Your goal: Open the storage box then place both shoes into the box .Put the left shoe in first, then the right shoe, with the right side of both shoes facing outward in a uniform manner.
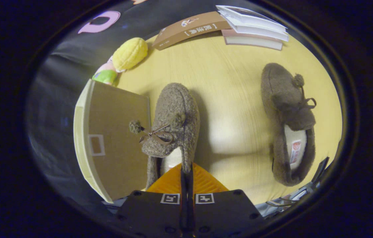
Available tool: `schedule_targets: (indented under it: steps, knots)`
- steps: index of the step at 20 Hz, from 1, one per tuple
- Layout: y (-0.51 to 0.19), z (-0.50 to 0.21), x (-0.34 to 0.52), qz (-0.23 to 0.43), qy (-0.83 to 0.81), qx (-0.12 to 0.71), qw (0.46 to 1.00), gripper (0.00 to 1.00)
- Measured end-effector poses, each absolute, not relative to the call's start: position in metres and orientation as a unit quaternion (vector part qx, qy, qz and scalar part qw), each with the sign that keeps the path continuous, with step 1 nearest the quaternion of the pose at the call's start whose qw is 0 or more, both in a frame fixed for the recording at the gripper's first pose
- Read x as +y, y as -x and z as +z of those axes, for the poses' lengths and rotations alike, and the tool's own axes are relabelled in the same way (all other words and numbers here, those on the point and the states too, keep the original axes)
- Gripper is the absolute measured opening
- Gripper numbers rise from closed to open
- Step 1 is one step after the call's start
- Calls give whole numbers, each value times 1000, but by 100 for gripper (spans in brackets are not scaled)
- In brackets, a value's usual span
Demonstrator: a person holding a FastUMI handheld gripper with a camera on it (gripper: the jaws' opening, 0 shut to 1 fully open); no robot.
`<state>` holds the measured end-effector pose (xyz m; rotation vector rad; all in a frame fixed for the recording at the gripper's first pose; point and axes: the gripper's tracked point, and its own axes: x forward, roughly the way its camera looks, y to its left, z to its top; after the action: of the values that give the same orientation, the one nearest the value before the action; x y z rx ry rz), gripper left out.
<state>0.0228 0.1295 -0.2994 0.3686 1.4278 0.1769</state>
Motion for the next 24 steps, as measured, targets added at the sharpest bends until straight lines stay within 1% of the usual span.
schedule_targets:
  steps: [6,12,14,18,24]
  knots:
    - [-33,-234,138,105,-201,619,752,4]
    - [-28,-152,187,168,-240,607,739,3]
    - [-26,-136,209,192,-244,608,731,3]
    - [-25,-138,259,217,-237,619,716,3]
    - [-27,-174,319,202,-203,643,710,3]
